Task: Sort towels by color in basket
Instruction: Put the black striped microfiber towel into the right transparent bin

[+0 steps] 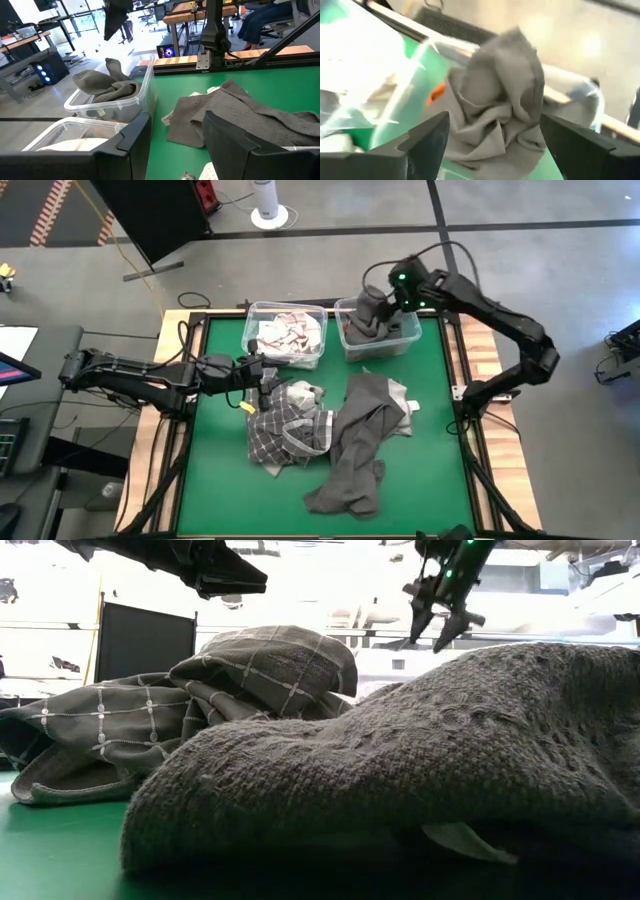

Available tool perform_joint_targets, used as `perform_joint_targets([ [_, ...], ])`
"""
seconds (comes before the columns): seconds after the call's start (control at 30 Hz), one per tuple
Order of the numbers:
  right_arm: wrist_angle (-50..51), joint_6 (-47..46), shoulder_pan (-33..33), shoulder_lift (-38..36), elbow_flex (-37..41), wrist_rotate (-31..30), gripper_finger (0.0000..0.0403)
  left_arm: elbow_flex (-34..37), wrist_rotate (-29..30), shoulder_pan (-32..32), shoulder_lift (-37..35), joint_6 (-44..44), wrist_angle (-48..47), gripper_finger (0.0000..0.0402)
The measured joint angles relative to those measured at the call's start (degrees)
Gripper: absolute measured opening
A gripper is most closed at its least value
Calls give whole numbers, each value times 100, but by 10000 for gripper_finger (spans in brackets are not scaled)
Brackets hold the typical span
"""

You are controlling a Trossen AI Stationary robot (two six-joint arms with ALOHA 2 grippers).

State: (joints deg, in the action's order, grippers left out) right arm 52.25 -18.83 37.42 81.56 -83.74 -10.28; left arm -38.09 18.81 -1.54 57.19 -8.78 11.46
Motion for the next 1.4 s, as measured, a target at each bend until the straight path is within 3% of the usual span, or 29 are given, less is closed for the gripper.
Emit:
perform_joint_targets([
  [0.2,-83,559,-380,-612,-143,-7,334,0,0,0,0,60,-33,169],
  [0.43,-150,723,-1078,-1140,209,2,321,0,0,0,0,224,-37,169],
  [0.77,-1197,247,-2119,-1782,1370,-695,320,0,-2,2,0,260,-44,169],
  [1.07,-1881,-209,-2893,-1856,2151,-1515,320,0,-2,2,0,279,-57,169],
  [1.4,-2060,-1251,-3400,-1871,2964,-1587,320,0,0,1,2,207,-167,169],
])
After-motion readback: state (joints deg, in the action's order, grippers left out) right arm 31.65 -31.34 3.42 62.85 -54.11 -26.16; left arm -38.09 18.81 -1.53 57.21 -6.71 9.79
